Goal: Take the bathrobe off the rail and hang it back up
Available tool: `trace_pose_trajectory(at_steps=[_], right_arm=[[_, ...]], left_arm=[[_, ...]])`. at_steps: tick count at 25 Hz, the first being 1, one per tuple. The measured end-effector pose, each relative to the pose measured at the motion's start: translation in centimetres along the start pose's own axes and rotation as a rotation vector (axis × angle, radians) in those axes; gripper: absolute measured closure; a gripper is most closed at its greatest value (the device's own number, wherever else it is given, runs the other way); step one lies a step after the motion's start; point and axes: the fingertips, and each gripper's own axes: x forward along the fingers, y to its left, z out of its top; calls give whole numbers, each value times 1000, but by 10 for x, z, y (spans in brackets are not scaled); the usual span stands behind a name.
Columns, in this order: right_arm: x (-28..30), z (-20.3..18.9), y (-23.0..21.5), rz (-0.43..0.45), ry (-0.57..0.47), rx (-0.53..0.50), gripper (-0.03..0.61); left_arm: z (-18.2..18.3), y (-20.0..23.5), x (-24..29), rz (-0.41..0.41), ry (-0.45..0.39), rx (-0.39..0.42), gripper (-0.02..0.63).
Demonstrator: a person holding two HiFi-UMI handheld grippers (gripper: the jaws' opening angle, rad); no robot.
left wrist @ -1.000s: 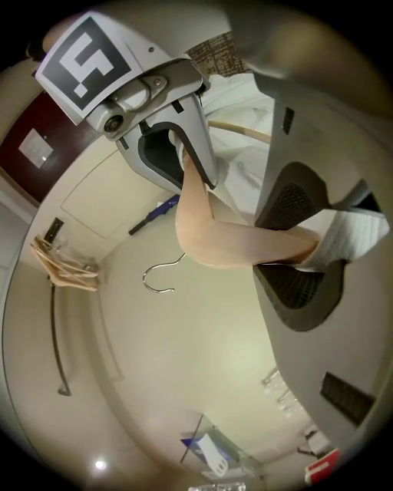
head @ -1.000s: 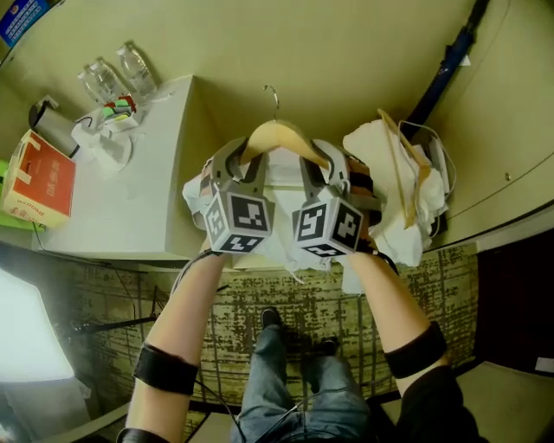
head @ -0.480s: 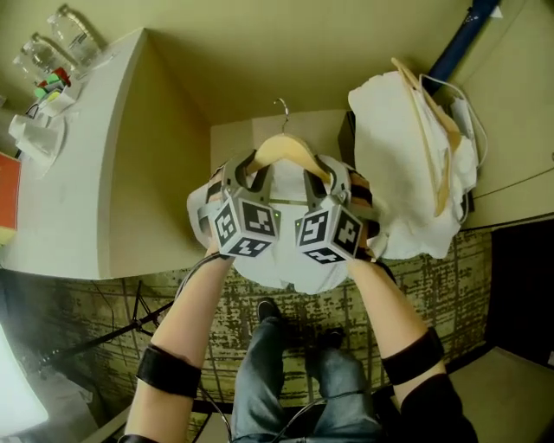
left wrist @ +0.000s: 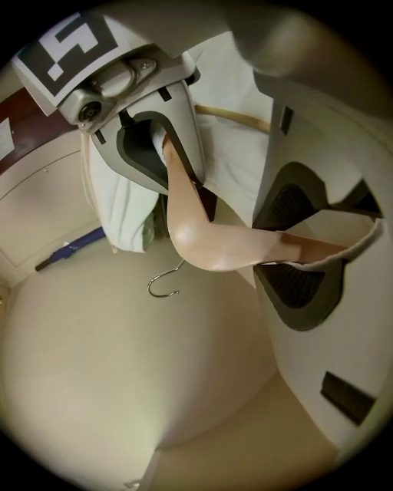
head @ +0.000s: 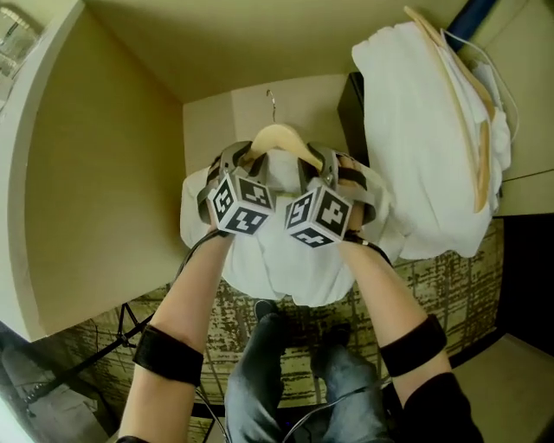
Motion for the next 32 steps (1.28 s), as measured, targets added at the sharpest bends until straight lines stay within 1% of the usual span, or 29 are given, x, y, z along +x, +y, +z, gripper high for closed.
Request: trace_pose_trajectory(at_steps=[2, 4, 8, 9, 13, 16, 21, 25, 26, 28, 29, 31, 32], right_arm=[[13, -9, 7, -11, 64, -34, 449], [24, -16, 9, -27, 118, -47, 439], [35, -25, 9, -28, 170, -39, 434], [36, -26, 10, -25, 178, -35, 432], [38, -31, 11, -18, 205, -8, 417], [36, -31, 8, -17, 207, 23, 388], [15, -27, 2, -11, 184, 66, 385], [-21, -14, -16, -26, 149, 119, 385], [-34, -9, -23, -29, 139, 139, 387], [-62, 1, -38, -36, 121, 173, 442], [-77, 8, -47, -39, 111, 183, 461], [-108, 28, -68, -46, 79, 199, 507], [-125, 39, -79, -48, 59, 210, 518]], left_arm=[[-12, -5, 16, -15, 6, -20, 486], [-18, -7, 30, -23, 2, -22, 486], [-22, -10, 47, -30, -2, -22, 481], [-24, -10, 49, -29, 4, -30, 473], [-31, -9, 50, -36, 25, -64, 391], [-28, -6, 42, -38, 17, -66, 376], [-19, -3, 14, -22, 9, -103, 377], [-1, 3, -25, -9, 9, -146, 379], [7, 6, -38, -1, 5, -153, 395], [28, 11, -67, 18, -8, -160, 461], [40, 15, -83, 29, -16, -159, 489], [67, 24, -117, 53, -36, -157, 566], [81, 29, -136, 63, -47, -164, 593]])
